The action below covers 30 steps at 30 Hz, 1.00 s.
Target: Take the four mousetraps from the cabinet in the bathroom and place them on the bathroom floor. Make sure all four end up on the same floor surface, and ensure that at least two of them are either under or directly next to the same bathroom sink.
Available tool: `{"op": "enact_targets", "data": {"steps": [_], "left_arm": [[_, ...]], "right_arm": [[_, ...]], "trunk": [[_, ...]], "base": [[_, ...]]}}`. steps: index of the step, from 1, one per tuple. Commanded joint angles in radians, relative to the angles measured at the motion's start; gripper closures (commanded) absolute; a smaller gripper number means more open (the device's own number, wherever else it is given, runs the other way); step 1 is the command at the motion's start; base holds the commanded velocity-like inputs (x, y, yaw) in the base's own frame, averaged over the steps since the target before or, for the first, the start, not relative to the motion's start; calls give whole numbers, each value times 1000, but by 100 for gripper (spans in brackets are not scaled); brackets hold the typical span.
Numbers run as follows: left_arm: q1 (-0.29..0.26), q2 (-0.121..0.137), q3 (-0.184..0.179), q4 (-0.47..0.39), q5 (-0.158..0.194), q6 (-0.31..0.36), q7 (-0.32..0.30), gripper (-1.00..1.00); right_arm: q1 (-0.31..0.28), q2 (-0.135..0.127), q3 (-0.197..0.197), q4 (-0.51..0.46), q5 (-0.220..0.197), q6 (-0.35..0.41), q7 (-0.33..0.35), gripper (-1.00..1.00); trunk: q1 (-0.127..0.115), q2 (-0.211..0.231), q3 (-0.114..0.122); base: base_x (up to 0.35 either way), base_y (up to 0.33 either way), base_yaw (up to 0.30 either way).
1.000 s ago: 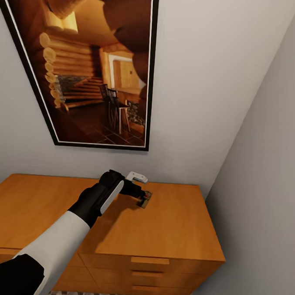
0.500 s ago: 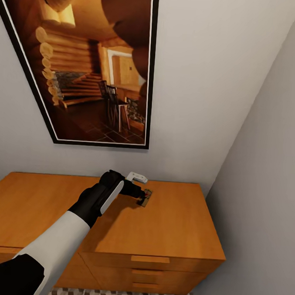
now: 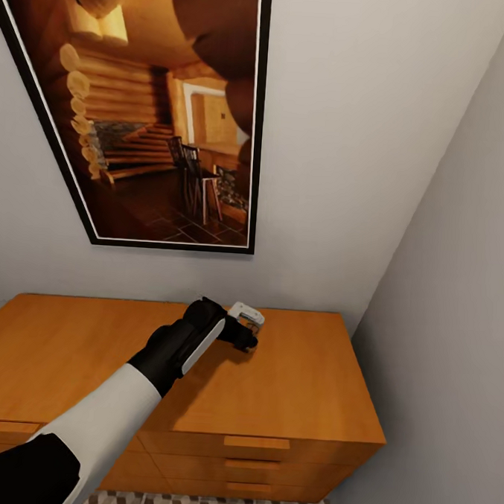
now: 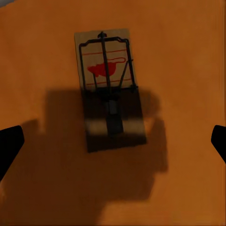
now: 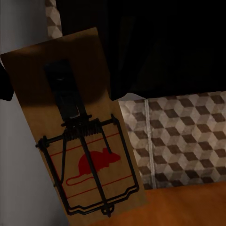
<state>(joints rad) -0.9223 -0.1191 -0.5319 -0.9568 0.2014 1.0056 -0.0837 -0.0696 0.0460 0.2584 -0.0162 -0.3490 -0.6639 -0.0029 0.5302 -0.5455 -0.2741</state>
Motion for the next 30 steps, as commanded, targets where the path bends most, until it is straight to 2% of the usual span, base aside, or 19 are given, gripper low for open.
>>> {"op": "enact_targets", "data": {"steps": [1, 20, 26, 30], "left_arm": [[-1, 0, -6, 2, 0, 4, -2, -100], [-1, 2, -3, 31, 1, 3, -3, -100], [-1, 1, 48, 39, 1, 2, -2, -100], [-1, 1, 60, 39, 1, 2, -2, -100]], "right_arm": [[0, 0, 9, 1, -10, -3, -2, 100], [0, 0, 8, 1, -10, -3, -2, 100], [0, 0, 9, 1, -10, -3, -2, 100], [0, 0, 8, 1, -10, -3, -2, 100]], "trunk": [[0, -1, -2], [0, -1, -14], [0, -1, -14], [0, -1, -14]], "base": [[0, 0, 0], [10, 0, 0], [53, 0, 0], [37, 0, 0]]}}
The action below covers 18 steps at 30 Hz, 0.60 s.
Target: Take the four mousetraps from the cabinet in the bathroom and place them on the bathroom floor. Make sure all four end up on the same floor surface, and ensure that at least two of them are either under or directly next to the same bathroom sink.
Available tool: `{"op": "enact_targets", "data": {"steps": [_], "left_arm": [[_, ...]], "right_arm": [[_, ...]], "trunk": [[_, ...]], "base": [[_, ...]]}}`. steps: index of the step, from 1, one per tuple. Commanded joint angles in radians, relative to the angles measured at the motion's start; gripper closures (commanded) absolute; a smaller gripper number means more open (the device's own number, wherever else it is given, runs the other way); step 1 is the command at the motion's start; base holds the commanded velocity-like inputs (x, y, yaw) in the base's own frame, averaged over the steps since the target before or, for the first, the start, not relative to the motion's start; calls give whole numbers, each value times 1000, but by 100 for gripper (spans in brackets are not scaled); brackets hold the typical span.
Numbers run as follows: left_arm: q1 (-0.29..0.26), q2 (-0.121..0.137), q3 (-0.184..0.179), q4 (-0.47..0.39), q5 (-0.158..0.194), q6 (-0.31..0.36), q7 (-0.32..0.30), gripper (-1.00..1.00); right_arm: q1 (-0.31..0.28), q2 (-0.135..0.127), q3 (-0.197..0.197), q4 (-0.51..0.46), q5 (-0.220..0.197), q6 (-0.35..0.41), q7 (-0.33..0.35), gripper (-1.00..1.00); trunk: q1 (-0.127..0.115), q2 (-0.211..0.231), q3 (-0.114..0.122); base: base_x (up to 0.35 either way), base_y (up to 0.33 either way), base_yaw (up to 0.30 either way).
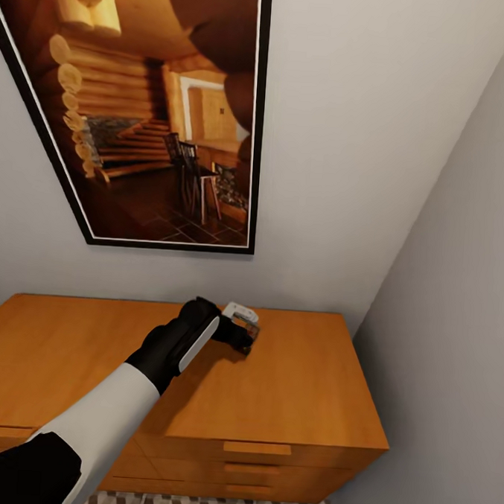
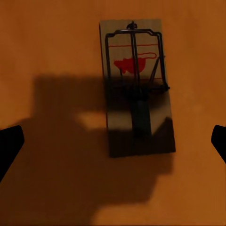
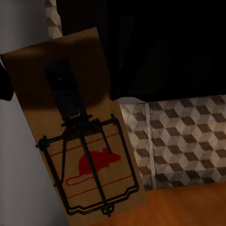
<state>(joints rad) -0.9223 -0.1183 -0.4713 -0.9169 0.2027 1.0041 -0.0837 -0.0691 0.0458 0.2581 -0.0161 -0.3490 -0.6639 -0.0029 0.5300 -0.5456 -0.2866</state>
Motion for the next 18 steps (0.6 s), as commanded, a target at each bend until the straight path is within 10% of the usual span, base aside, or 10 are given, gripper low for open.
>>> {"op": "enact_targets", "data": {"steps": [1, 18], "left_arm": [[-1, 0, 0, 0, 0, 4, -2, -100], [-1, -1, -1, 1, -3, 4, -2, -100]], "right_arm": [[-1, 0, 9, 1, -10, -3, -2, 100], [-1, 0, 9, 1, -10, -3, -2, 100]], "trunk": [[0, -1, -2], [0, -1, -2]], "base": [[82, 0, 0], [98, -79, 0]]}}
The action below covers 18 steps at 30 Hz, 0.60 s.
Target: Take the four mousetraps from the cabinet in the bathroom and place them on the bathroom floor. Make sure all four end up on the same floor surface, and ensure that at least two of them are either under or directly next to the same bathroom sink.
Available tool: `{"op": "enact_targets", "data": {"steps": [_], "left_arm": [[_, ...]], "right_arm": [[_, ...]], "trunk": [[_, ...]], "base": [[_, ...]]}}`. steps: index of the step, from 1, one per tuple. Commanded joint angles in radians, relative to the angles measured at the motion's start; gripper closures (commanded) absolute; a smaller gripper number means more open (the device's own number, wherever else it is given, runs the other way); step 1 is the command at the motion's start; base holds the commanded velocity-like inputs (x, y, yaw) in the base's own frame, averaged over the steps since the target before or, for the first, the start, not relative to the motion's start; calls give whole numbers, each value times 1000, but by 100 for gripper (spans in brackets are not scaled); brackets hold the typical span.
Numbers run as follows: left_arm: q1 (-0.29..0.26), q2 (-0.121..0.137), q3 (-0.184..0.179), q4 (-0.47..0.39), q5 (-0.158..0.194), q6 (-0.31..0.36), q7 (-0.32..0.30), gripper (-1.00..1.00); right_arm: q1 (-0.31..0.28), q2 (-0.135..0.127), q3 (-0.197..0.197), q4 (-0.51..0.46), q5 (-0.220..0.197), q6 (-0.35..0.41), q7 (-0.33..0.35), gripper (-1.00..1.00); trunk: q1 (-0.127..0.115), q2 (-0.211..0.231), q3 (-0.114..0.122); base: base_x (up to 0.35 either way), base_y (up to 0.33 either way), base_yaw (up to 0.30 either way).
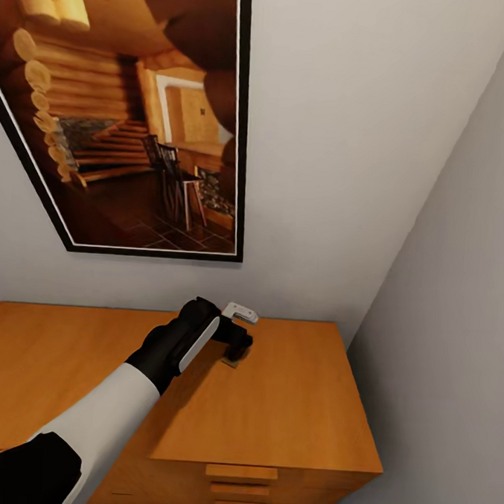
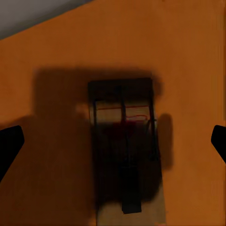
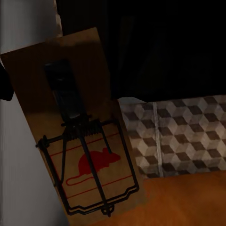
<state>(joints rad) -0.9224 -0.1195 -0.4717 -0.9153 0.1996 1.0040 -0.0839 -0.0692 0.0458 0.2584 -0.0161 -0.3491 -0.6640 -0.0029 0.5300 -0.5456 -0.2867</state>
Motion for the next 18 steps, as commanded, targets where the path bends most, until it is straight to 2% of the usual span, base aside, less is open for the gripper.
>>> {"op": "enact_targets", "data": {"steps": [1, 18], "left_arm": [[-1, 0, -1, 0, 0, 4, -2, -100], [-1, 2, -2, 25, -1, 4, -2, -100]], "right_arm": [[-1, 0, 8, 1, -10, -3, -2, 100], [-1, 0, 8, 1, -10, -3, -2, 100]], "trunk": [[0, -1, -2], [0, -1, -2]], "base": [[65, -61, 0], [7, -24, 0]]}}
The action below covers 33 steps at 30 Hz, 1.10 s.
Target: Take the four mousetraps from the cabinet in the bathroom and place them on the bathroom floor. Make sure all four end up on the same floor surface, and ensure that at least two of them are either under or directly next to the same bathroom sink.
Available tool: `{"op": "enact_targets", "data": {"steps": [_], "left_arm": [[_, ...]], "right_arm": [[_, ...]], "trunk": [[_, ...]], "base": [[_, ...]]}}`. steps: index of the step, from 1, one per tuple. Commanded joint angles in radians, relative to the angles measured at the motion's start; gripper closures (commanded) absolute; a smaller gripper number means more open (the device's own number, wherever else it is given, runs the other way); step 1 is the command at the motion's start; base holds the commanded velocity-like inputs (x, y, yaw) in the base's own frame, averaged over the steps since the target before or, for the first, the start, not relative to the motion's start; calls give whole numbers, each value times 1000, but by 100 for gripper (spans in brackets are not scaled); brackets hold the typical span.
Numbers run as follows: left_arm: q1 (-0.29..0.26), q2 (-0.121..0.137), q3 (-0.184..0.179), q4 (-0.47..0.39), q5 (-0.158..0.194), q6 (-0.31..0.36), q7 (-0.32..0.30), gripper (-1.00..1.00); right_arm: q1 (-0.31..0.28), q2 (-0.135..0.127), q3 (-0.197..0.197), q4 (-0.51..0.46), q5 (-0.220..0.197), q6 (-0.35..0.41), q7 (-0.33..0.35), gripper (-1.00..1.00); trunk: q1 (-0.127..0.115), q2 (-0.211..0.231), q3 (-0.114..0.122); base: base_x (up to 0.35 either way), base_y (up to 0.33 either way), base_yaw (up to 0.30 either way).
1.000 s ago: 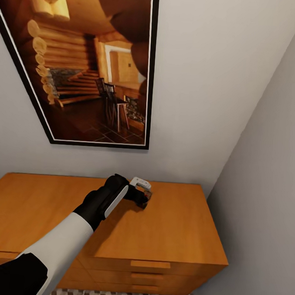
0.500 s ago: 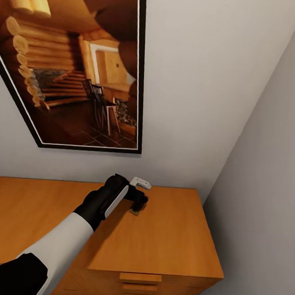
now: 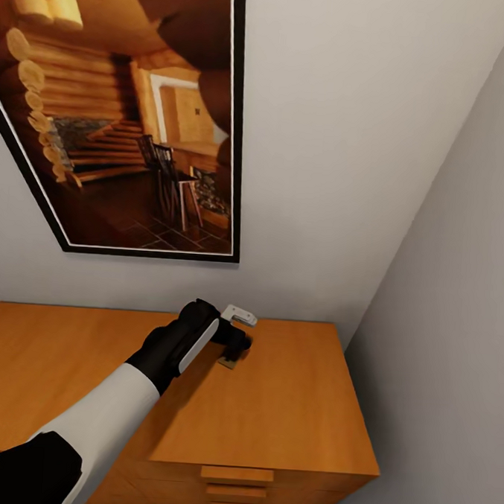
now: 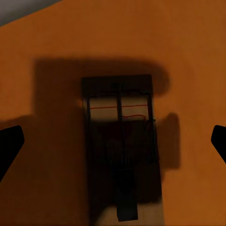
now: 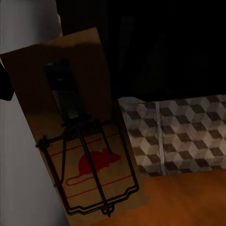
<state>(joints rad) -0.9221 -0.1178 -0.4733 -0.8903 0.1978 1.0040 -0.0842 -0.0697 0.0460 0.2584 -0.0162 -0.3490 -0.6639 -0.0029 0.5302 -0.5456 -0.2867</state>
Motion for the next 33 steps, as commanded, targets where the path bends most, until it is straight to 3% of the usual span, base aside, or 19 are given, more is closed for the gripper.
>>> {"op": "enact_targets", "data": {"steps": [1, 14, 33], "left_arm": [[-1, 1, -1, 1, 1, 4, -2, -100], [0, 2, -1, 17, 1, 3, -2, -100], [2, 0, -3, 115, -1, 1, 0, -100]], "right_arm": [[0, 0, 8, 1, -10, -3, -2, 100], [0, 0, 8, 1, -10, -3, -1, 100], [0, 1, 8, 1, -10, -3, -1, 100]], "trunk": [[0, -1, -2], [0, -1, -2], [0, -1, -2]], "base": [[0, -20, 0], [0, -3, 0], [0, 0, 0]]}}
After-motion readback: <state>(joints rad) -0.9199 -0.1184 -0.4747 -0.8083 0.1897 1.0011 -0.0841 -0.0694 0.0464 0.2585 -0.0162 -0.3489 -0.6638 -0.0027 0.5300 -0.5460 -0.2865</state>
